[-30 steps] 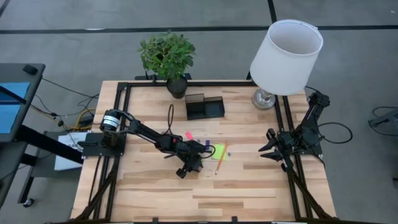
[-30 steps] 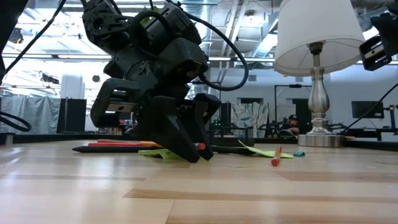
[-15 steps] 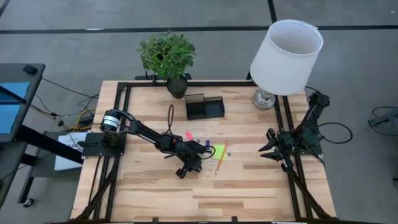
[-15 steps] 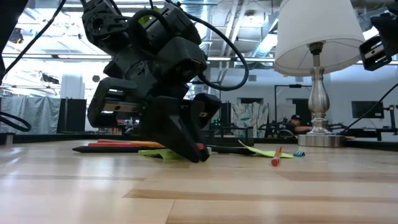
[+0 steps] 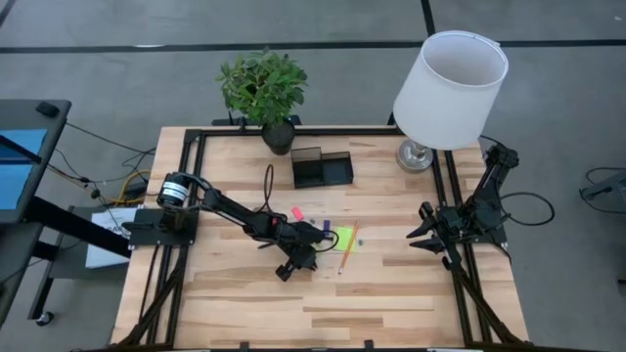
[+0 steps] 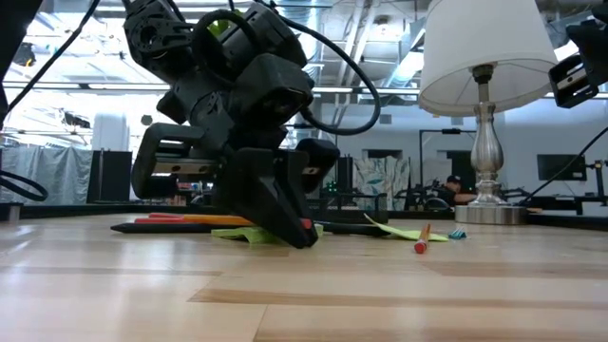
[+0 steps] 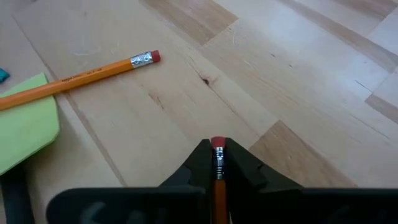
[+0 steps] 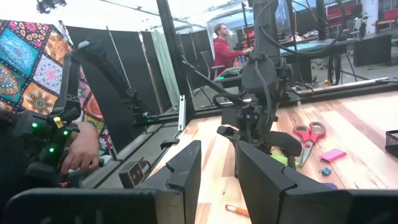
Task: Pick and place office supplies into organizer
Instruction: Put the left orange pencil into the desk organizer
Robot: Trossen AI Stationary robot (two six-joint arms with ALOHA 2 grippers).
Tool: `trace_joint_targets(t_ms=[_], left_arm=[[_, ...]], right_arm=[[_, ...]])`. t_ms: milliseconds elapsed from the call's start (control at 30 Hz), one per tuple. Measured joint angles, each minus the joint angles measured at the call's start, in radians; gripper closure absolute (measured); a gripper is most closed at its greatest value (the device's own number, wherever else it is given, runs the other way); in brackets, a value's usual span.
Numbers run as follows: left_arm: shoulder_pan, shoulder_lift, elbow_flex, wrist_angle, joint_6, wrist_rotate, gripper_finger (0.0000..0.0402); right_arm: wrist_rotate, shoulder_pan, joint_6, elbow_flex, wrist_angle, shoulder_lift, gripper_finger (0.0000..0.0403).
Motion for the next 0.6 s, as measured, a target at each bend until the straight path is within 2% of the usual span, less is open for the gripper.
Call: trace_joint_targets(t_ms=[333, 600], left_arm=[[-0.020, -0.090, -0.002, -0.051, 0.033, -0.053, 0.0393], [-0.021, -0.167, -0.002, 0.007, 0.063, -0.054, 0.0393]], right_arm=[[0.000, 0.000, 0.000, 0.000, 0.000, 0.000, 0.0305], [0.000, 0.000, 0.000, 0.000, 0.000, 0.000, 0.0305]])
